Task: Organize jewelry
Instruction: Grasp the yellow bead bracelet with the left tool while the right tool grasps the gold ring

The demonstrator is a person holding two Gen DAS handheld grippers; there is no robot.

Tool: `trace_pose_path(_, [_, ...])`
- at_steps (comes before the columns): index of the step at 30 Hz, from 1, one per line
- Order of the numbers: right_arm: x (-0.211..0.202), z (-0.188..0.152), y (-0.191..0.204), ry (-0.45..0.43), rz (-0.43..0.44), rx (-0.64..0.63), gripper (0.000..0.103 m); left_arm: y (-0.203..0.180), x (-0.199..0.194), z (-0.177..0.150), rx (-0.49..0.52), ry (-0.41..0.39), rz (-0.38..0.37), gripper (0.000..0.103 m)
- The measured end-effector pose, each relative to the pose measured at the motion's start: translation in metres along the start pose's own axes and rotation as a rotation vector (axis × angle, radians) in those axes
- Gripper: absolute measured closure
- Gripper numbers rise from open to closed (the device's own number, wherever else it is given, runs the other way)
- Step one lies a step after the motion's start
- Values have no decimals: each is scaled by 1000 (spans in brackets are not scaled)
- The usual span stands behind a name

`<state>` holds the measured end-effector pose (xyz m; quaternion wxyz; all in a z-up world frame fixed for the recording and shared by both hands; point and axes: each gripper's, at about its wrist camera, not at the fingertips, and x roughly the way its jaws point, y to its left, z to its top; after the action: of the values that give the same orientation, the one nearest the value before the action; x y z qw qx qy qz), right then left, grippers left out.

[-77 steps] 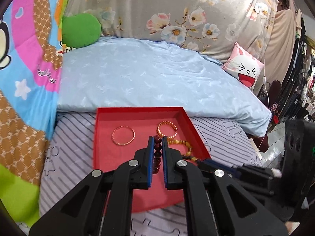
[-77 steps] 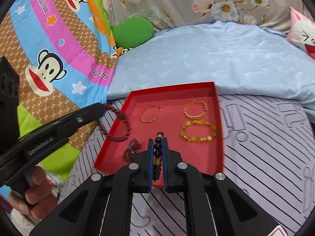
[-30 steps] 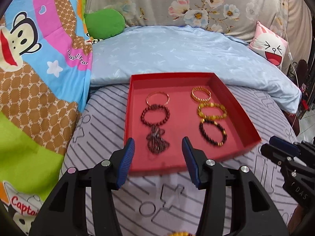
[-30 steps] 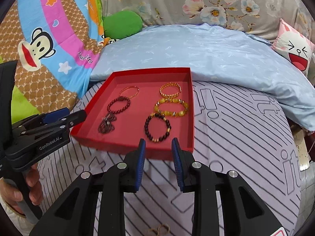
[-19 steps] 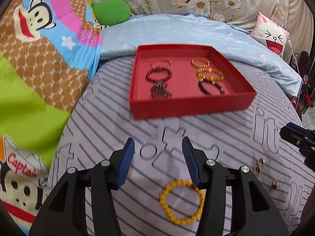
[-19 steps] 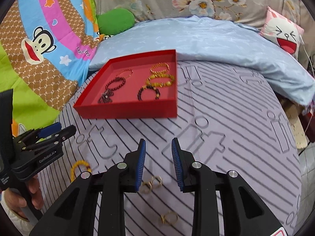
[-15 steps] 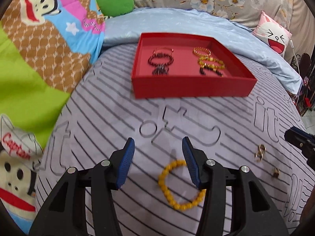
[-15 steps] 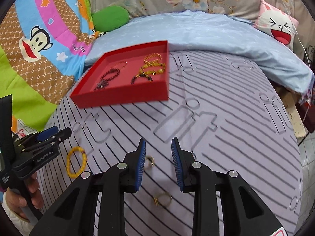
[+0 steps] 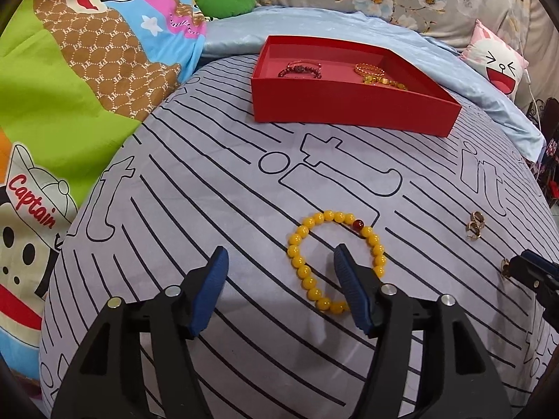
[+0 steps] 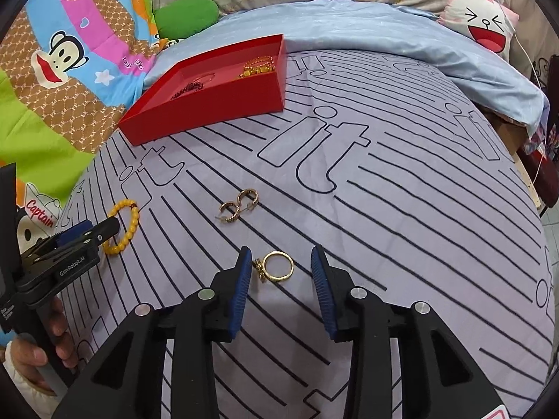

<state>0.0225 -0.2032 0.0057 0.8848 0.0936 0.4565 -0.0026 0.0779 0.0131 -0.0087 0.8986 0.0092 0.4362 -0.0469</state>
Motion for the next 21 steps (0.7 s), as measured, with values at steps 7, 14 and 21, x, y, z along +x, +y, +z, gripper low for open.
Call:
trace_pose_path(7, [5, -3, 2, 1, -6, -3, 65, -3, 3, -1, 16, -1, 5, 42])
trace_pose_path(14, [8, -7, 12, -19, -58, -62, 68, -4, 3, -1, 24, -3, 1, 42])
trace_pose_path(21, [7, -8, 14, -24, -74, -84, 80, -5, 4, 0, 31, -3, 1, 42])
